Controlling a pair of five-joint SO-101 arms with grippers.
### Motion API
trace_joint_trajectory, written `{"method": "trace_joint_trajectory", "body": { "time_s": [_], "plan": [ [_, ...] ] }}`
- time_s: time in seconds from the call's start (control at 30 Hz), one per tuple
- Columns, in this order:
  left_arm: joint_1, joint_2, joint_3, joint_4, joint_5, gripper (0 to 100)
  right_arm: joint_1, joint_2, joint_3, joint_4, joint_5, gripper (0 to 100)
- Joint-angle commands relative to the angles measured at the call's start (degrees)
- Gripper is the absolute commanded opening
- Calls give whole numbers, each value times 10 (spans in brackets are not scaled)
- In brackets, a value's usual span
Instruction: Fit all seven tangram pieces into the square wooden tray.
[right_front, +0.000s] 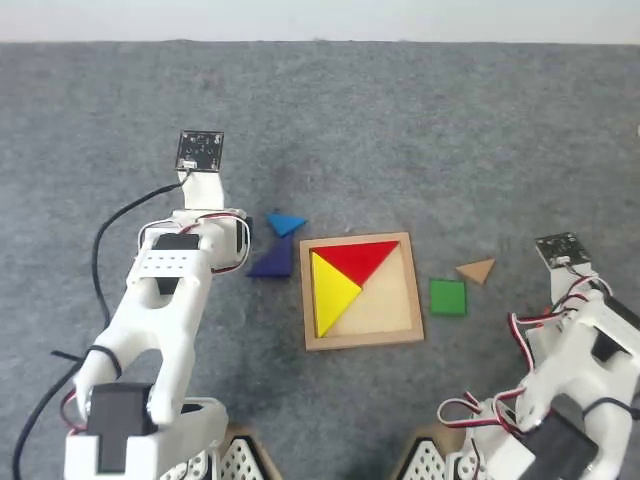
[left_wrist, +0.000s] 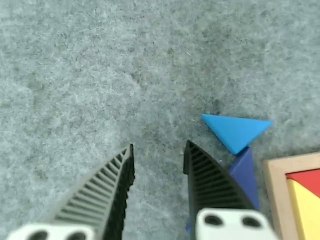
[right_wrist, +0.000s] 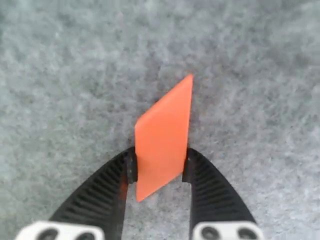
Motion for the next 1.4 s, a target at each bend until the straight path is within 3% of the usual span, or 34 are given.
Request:
{"method": "trace_joint_trajectory", "body": {
  "time_s": [0.0,0.13,0.27,0.37,0.47,0.57,0.67,0.83,0.97,1.03,1.37],
  "plan": [
    [3,-25,-3,-15,-13,160,4,-8,-27,40,-77,61],
    [3,-25,-3,-15,-13,160,-6,-8,-120,116,-177,61],
    [3,-25,-4,-15,-13,160,-69,-8,-208,211,-259,61],
    [3,-25,-4,-15,-13,160,-168,-8,-249,270,-329,61],
    [3,-25,-4,-15,-13,160,-312,-1,-265,276,-422,61],
    [3,-25,-4,-15,-13,160,-461,0,-266,233,-524,61],
    [2,-25,-4,-15,-13,160,-531,7,-257,175,-556,63],
    [3,-25,-4,-15,-13,160,-591,91,-257,102,-559,65],
    [3,-25,-4,-15,-13,160,-623,188,-258,40,-652,61],
    [3,-25,-4,-15,-13,160,-621,206,-264,20,-661,61],
    [3,-25,-6,-15,-13,160,-623,205,-269,33,-663,84]
  ]
}}
